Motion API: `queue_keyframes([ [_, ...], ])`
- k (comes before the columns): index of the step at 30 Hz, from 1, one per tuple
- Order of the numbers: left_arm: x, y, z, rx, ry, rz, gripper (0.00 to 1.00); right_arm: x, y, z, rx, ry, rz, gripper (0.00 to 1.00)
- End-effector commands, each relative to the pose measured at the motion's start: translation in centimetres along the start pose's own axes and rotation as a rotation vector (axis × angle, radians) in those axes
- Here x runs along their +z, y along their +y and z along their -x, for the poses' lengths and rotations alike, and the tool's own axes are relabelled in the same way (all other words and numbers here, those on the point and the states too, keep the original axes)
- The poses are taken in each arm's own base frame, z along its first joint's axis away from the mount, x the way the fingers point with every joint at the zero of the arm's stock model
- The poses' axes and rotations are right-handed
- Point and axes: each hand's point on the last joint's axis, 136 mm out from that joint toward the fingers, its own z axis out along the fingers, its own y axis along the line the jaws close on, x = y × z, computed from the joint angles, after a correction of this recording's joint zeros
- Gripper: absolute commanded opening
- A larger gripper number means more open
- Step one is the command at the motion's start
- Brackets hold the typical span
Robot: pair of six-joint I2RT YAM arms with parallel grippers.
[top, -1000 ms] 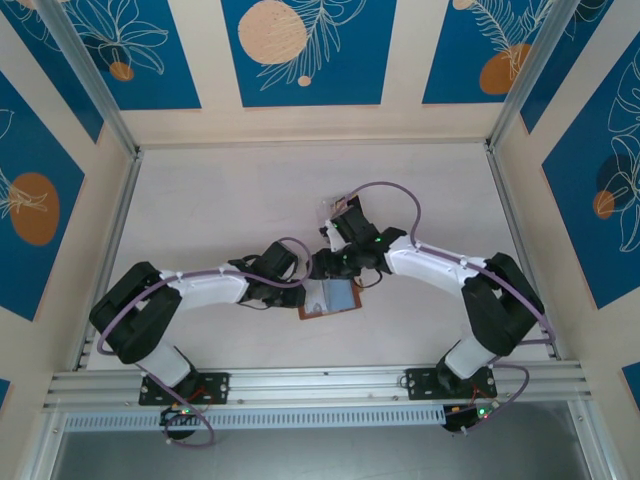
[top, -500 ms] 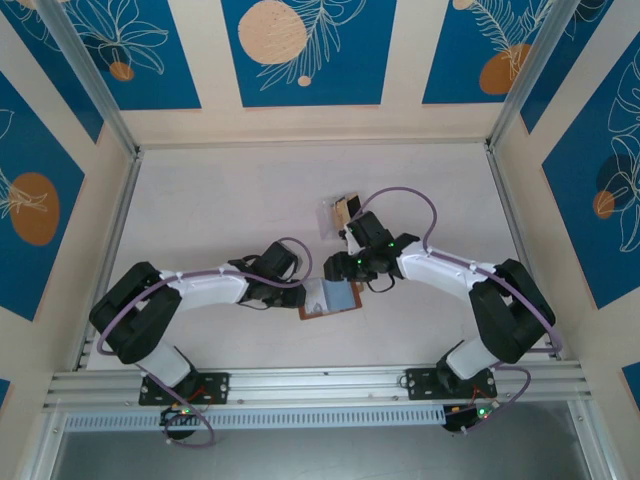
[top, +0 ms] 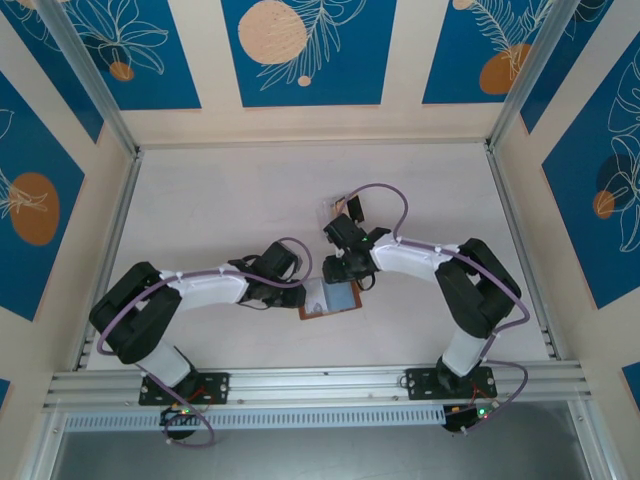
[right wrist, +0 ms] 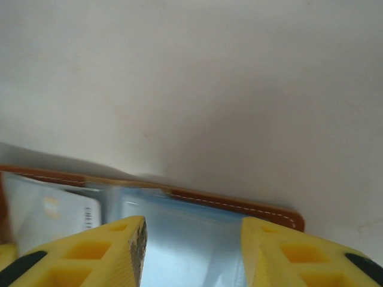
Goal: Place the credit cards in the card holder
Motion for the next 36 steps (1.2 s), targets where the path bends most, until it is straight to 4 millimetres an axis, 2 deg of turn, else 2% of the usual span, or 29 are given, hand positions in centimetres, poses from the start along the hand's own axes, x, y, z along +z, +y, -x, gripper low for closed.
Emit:
queue_keyframes([
  [1, 0.0, 3.3, -2.5, -0.001, 0.067, 0.130, 0.22, 0.5, -0.7, -0.7, -0.026, 0.024, -0.073, 0.47],
  [6, 0.0, 3.3, -2.6, 0.001, 0.069, 0.132, 0.22, 1.7, -0.5, -2.1, -0.025, 0.062, -0.073, 0.42],
  [11, -0.1, 3.3, -2.6, 0.002, 0.071, 0.135, 0.22, 1.8, -0.6, -2.6, -0.034, 0.069, -0.100, 0.25],
  [14, -0.2, 3.2, -2.5, 0.005, 0.069, 0.134, 0.22, 1.4, -0.6, -2.4, -0.043, 0.061, -0.119, 0.22],
  [21, -0.1, 3.3, -2.6, 0.005, 0.072, 0.135, 0.22, 0.7, -0.9, -1.9, -0.062, 0.043, -0.161, 0.00],
  [30, -0.2, 3.4, -2.6, 0.005, 0.073, 0.137, 0.22, -1.0, -1.4, -0.9, -0.091, 0.001, -0.240, 0.00],
  [36, -0.1, 3.1, -2.4, 0.010, 0.072, 0.132, 0.22, -2.6, 0.5, -0.1, -0.101, -0.022, -0.150, 0.00],
])
